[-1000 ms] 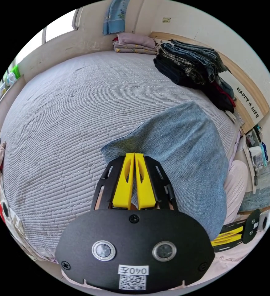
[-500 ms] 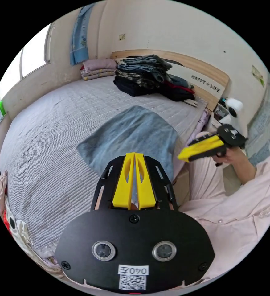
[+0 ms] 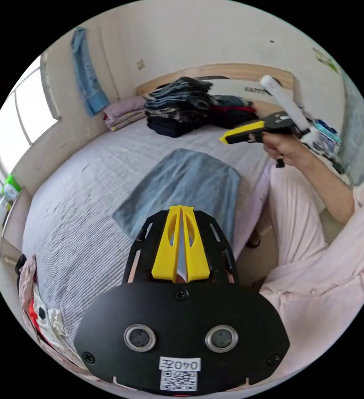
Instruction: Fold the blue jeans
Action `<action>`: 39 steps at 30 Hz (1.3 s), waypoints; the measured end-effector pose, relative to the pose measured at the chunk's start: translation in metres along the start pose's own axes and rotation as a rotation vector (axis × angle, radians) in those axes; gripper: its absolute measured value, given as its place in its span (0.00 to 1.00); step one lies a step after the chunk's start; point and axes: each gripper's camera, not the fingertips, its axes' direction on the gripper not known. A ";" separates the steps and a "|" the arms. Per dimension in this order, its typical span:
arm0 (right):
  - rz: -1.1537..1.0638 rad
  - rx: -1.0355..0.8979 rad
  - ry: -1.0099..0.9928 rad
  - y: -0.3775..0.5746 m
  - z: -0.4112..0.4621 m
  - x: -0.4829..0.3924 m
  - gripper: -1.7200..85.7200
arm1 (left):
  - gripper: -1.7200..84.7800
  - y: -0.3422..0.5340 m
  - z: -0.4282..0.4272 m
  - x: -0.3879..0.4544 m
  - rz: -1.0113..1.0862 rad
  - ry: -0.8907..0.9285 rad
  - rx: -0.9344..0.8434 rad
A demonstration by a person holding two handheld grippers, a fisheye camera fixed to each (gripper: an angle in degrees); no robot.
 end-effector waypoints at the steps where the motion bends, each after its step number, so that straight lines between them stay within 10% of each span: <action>1: -0.002 0.020 -0.041 -0.015 0.006 -0.002 0.01 | 0.01 -0.004 0.006 -0.013 -0.057 -0.049 -0.012; 11: 0.198 -0.207 -0.233 -0.082 0.171 -0.005 0.01 | 0.01 -0.007 0.122 -0.123 -0.524 -0.072 -0.169; 20: 0.175 -0.166 -0.193 -0.085 0.122 0.001 0.01 | 0.01 0.005 0.063 -0.153 -0.684 0.062 -0.076; 34: 0.033 -0.173 -0.231 0.012 0.096 -0.017 0.01 | 0.01 0.035 0.041 -0.068 -0.427 0.371 -0.131; 39: -0.028 -0.202 -0.188 -0.001 0.082 -0.008 0.01 | 0.01 0.003 -0.022 -0.063 -0.275 -0.039 -0.117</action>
